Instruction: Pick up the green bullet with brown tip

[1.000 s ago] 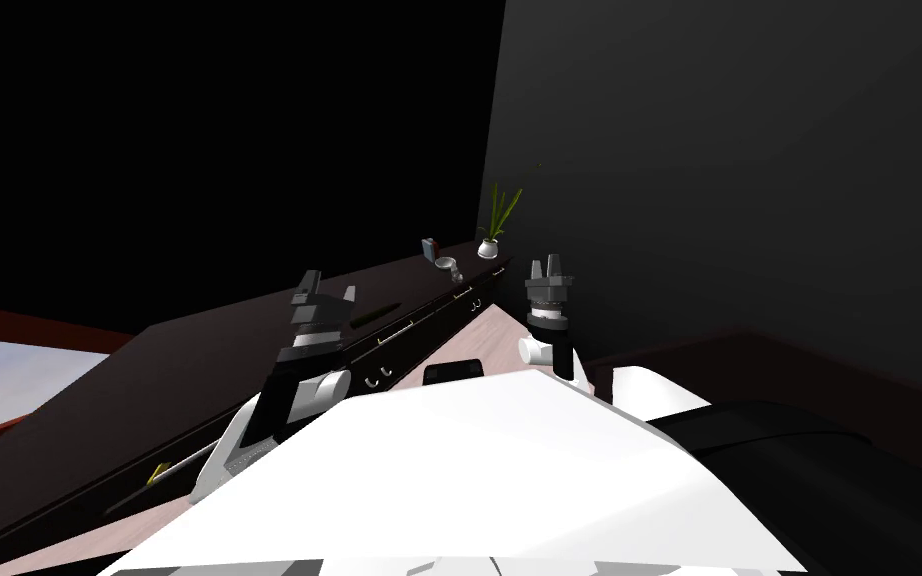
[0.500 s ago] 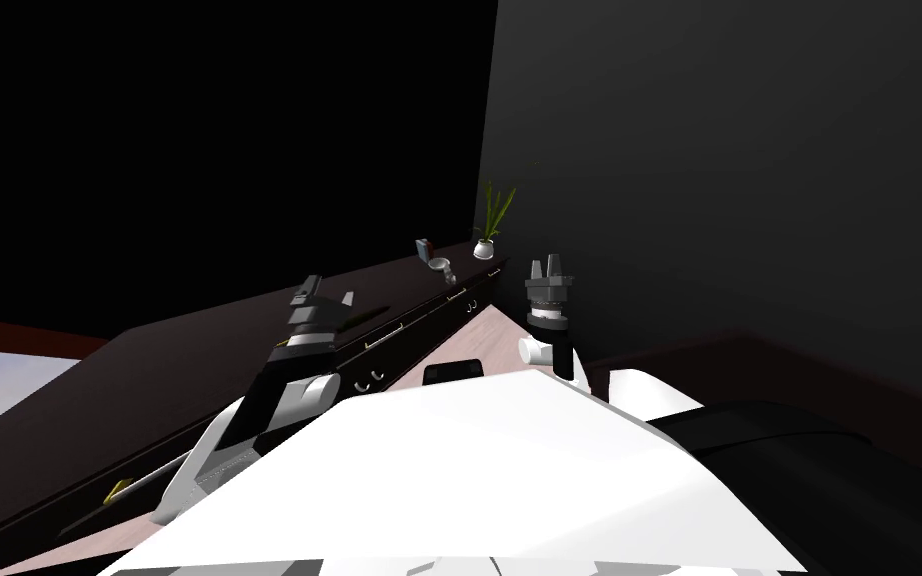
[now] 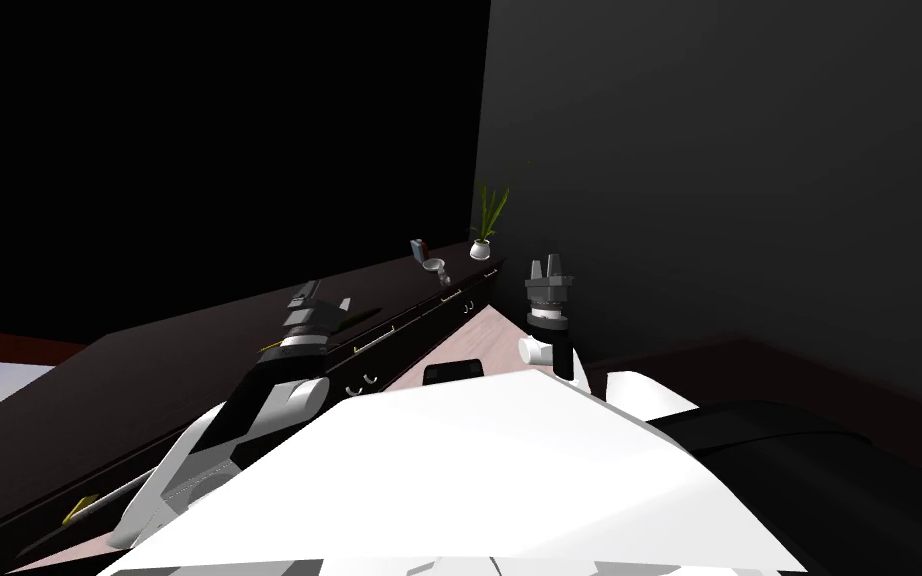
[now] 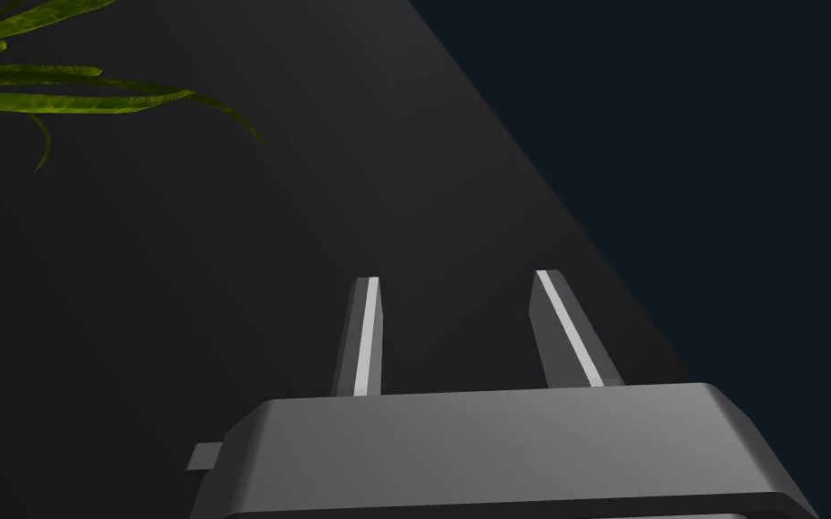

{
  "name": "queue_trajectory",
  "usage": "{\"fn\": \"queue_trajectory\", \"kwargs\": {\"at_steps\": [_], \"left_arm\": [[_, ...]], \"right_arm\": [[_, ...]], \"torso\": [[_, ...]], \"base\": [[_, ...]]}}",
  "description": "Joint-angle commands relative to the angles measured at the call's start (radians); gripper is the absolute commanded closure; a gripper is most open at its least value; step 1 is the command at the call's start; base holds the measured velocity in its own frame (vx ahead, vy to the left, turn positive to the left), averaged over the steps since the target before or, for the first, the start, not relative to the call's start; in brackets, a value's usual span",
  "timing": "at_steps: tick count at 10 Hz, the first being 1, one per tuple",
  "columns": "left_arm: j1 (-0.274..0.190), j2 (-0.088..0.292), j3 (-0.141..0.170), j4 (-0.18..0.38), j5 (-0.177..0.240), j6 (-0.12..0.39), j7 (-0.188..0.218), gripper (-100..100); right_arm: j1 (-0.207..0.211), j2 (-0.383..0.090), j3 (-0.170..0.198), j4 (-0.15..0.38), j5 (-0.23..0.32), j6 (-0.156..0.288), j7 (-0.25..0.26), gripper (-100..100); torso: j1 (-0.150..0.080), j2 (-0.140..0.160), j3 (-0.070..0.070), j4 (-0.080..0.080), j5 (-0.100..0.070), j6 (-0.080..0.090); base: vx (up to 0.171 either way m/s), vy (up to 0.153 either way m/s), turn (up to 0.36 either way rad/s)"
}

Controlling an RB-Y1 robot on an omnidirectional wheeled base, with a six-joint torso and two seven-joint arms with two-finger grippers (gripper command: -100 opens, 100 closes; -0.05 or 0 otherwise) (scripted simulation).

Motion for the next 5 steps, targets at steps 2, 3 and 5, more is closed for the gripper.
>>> {"fn": "queue_trajectory", "kwargs": {"at_steps": [2, 3, 5], "left_arm": [[0.006, 0.032, 0.030, 0.004, 0.031, 0.079, 0.029, -100], [0.006, 0.032, 0.030, 0.004, 0.031, 0.083, 0.029, -100], [0.014, 0.058, 0.055, 0.006, 0.057, 0.145, 0.054, -100]], "right_arm": [[0.000, 0.000, 0.000, 0.000, 0.000, 0.000, 0.000, 0], [0.000, 0.000, 0.000, 0.000, 0.000, 0.000, 0.000, 0], [0.000, 0.000, 0.000, 0.000, 0.000, 0.000, 0.000, 0]], "torso": [[-0.002, 0.000, 0.000, 0.000, 0.000, 0.000], [-0.001, 0.000, 0.000, 0.000, 0.000, 0.000], [0.001, -0.001, 0.000, 0.000, 0.000, 0.000]], "base": [[0.026, -0.116, -0.008], [0.013, -0.041, 0.006], [0.037, -0.071, -0.014]]}}
